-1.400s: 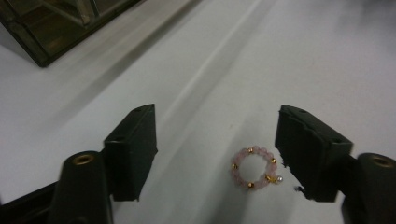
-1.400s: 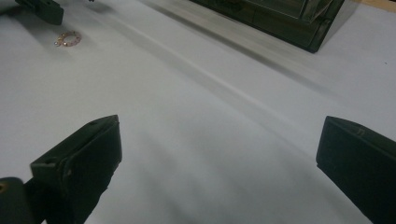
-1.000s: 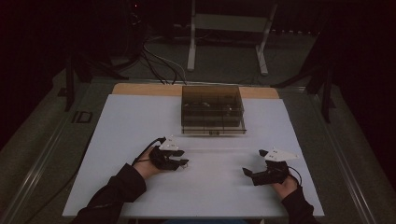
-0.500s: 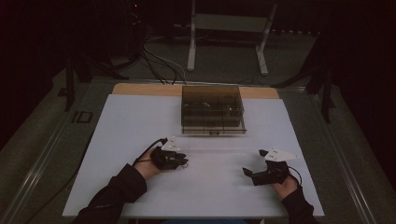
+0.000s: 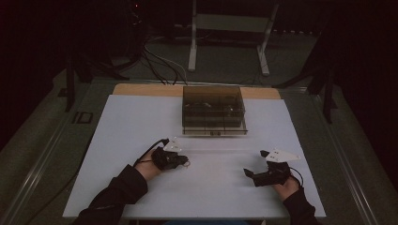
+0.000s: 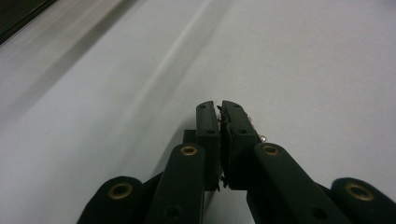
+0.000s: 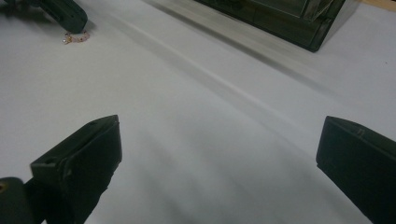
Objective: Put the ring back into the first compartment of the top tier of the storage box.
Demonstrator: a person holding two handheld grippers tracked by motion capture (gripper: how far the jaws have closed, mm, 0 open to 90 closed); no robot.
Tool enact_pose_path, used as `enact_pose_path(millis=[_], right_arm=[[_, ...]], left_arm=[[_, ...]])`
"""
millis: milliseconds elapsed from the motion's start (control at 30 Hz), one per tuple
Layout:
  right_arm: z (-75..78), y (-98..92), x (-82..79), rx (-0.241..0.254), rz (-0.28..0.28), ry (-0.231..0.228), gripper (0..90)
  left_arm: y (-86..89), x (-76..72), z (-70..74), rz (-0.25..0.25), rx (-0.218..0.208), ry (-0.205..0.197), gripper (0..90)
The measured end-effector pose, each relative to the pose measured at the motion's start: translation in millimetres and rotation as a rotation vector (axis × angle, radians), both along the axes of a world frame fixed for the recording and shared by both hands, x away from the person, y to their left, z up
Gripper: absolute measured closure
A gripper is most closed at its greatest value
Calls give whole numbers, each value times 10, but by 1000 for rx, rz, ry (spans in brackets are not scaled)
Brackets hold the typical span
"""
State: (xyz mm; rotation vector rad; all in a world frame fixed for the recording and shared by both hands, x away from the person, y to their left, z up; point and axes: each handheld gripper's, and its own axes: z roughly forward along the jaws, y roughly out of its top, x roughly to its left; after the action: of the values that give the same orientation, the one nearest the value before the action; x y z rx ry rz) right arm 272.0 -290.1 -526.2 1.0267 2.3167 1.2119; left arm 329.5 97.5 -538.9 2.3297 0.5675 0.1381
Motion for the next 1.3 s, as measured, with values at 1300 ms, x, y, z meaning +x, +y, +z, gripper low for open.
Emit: enact_pose_path(millis=[1300], right_arm=[[5, 1, -3, 0, 1, -3, 4]], left_arm=[[5, -38, 183, -14, -46, -25, 900]])
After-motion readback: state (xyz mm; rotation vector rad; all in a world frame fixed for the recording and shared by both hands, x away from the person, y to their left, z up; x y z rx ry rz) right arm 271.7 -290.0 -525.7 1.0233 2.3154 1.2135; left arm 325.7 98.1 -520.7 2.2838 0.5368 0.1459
